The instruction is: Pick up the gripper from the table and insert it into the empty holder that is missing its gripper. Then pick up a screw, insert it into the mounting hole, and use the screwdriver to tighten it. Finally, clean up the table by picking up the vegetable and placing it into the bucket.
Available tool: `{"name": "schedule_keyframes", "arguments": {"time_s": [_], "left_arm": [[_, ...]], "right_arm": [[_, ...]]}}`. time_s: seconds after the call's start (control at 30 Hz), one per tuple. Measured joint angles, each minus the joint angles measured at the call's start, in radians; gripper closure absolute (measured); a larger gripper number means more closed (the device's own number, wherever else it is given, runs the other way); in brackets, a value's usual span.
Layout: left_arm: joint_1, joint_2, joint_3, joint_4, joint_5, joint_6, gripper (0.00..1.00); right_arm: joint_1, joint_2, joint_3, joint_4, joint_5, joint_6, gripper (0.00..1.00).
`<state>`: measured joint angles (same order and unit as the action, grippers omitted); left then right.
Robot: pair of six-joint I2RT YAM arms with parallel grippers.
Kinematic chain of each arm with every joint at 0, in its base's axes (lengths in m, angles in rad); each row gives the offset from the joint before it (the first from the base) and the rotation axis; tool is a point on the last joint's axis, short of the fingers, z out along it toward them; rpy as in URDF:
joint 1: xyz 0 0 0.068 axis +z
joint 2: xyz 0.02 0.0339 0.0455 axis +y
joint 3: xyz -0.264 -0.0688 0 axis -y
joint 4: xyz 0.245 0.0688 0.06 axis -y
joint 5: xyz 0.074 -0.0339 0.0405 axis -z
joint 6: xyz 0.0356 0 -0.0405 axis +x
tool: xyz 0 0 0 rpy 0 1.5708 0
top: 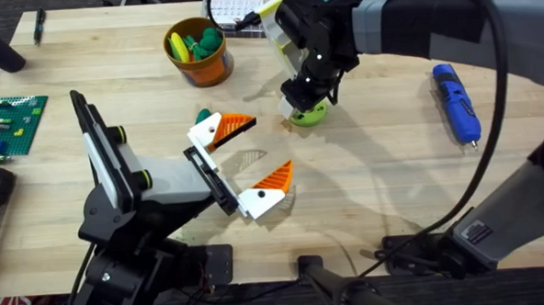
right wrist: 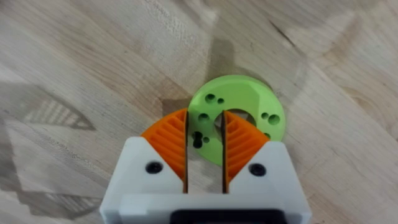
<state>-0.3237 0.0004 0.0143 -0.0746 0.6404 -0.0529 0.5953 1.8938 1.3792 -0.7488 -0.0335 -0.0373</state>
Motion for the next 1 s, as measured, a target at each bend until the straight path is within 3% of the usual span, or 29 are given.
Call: {"name": "schedule_keyframes", "arguments": {"time_s": [0.63,1.0], "left_arm": [[0.000,0.000,0.000,0.003,-0.001,-0.001,0.016],[0.000,0.001,0.000,0.003,-0.001,-0.001,0.016]], "right_arm": [[-0.003,-0.011,0.007,-0.118,-0.065,0.004,0.736],[0.006,-0.163,0.007,-0.156,0.020,0.007,0.736]]}}
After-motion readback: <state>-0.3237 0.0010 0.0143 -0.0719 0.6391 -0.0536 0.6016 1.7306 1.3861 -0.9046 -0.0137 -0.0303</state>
